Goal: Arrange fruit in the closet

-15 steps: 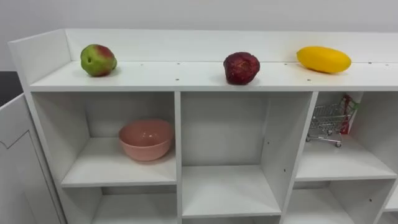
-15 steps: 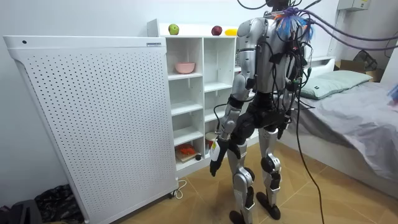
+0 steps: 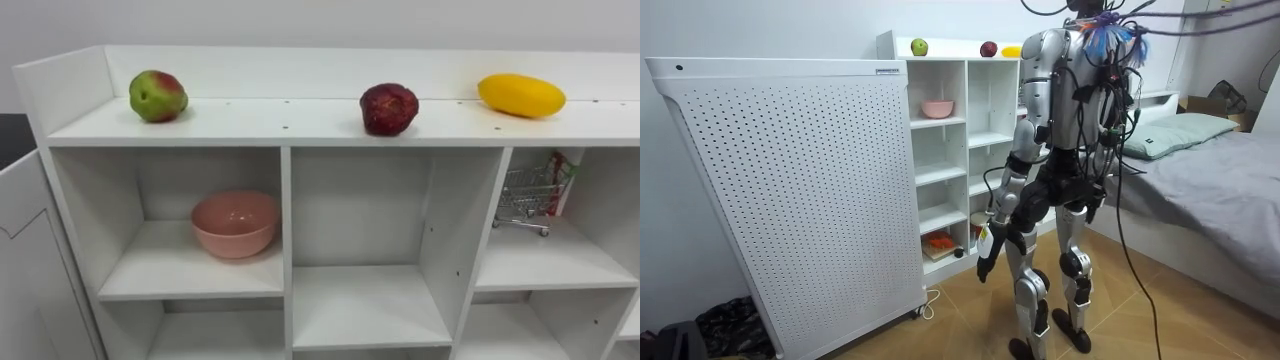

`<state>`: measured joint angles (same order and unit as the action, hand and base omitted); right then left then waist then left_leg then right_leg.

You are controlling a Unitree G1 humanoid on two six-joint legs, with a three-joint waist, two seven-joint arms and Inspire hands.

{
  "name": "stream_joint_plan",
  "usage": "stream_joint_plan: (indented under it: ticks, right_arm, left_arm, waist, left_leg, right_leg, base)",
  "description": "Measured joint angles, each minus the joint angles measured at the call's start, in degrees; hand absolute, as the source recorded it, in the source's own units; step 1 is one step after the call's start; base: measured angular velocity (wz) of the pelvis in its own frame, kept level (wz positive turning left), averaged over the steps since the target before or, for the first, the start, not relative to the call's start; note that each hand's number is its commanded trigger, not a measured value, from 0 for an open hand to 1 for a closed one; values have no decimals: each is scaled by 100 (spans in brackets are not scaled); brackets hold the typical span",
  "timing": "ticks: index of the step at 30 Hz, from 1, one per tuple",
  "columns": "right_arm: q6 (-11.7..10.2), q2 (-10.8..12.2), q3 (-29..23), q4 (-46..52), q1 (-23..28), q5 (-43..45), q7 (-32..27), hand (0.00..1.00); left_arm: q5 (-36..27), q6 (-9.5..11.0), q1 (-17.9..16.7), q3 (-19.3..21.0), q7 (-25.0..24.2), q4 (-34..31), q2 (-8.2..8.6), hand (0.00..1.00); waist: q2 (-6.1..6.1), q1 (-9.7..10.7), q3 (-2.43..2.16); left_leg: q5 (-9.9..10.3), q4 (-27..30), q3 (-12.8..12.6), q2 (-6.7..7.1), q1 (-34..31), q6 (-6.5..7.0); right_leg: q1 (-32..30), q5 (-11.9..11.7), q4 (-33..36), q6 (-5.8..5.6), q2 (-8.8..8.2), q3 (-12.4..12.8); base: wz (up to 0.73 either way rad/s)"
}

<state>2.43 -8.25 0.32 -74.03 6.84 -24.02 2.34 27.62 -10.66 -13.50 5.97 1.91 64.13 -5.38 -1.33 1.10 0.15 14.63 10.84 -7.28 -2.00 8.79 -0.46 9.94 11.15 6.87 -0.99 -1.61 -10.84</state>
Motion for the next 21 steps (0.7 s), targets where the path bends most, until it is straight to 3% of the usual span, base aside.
stream_joint_plan:
  ticks: [9, 13, 14, 21]
  right_arm:
    - [11, -10, -296, 208, -16, -3, -642, 0]
    - [-2, -6, -978, 1236, -141, -162, -1059, 0]
    - [-93, -8, -1082, 1526, -208, -261, -1197, 0]
    - [-298, -18, -1114, 4080, -252, -110, -1959, 0]
  left_arm:
    - [-100, 259, 37, -49, 163, -3, -9, 0]
    - [-55, 365, 17, 22, 195, -21, -24, 0]
    - [-58, 369, 16, 50, 242, -48, -38, 0]
    - [-58, 467, -20, 70, 531, -229, -95, 0]
  waist:
    - [-21, 4, 5]
    - [-34, 36, 5]
    - [-47, 37, 10]
    - [-96, -1, 11]
  left_leg:
    - [0, -13, -10, -6, 50, 0]
    - [-9, 3, -24, 8, 82, 15]
    - [-12, 7, -24, 13, 88, 20]
    - [-19, -17, -26, 19, 82, 29]
  right_leg:
    - [4, 3, 72, -1, -1, 24]
    - [1, 5, 80, -3, -12, 101]
    - [-1, 9, 79, -8, -17, 107]
    - [-89, -15, 165, -5, 0, 178]
  base:
    - [-1]
    - [-6]
    - [0]
    - [-4]
